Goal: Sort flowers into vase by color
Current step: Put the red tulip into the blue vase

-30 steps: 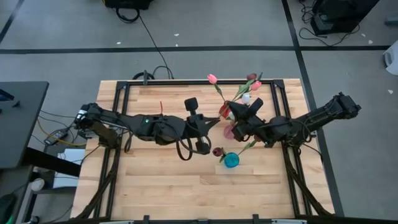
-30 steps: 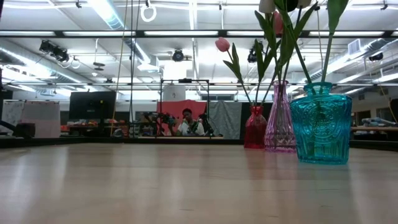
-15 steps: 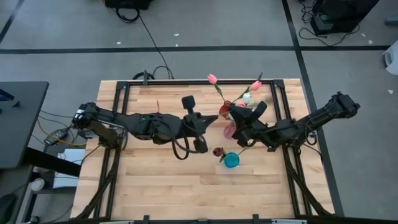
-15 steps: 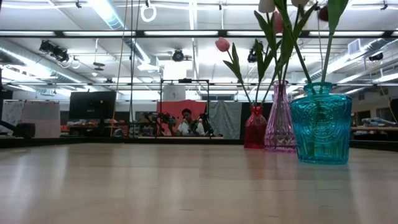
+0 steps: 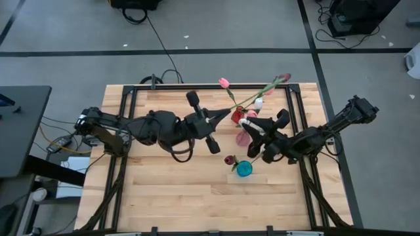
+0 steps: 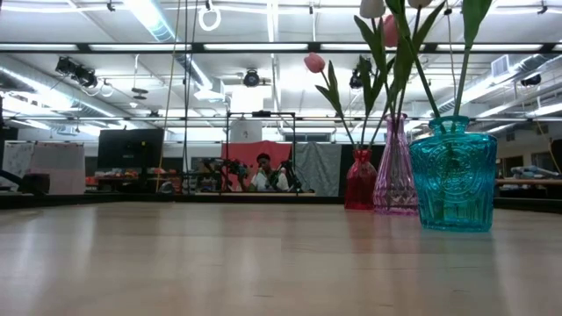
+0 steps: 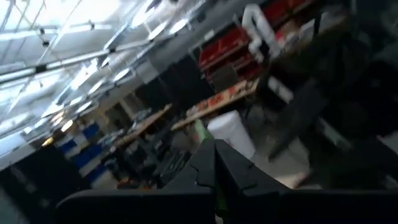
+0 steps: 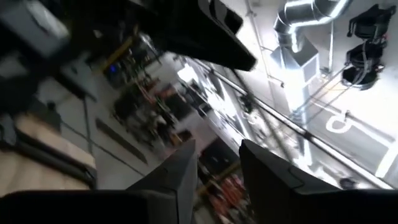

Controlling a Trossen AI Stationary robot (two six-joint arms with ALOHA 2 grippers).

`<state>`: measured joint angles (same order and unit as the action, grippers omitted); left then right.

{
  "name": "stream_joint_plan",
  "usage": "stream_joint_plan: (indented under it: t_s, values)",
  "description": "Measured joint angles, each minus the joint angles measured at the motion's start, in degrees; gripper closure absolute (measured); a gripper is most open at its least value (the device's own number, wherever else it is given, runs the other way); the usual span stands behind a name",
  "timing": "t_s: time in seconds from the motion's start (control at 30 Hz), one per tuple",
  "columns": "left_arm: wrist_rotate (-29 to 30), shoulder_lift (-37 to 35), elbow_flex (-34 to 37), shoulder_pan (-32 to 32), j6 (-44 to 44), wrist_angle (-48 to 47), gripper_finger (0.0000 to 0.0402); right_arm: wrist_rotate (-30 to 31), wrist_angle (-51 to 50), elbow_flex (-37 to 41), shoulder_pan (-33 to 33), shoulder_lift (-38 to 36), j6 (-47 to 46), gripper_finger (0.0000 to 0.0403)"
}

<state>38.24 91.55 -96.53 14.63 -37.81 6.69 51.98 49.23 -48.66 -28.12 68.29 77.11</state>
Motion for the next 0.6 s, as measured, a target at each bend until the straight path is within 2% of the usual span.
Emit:
stream_joint_plan:
  t_s: [0.27,0.5,0.6]
  values:
    - [-14.41,0.0,0.0,0.15,2.18,0.88,0.0401,-3.19,0.09,0.0,0.54,-1.17,-11.84,0.0276]
    - [-17.03,0.0,0.0,0.18,2.62,1.08,0.0401,-9.45,-0.61,0.0,-0.58,-6.86,-23.83,0.027]
    - [-18.77,-0.02,0.22,0.37,2.76,0.96,0.0401,-14.11,-4.86,0.0,-0.75,-9.98,-29.55,0.0266]
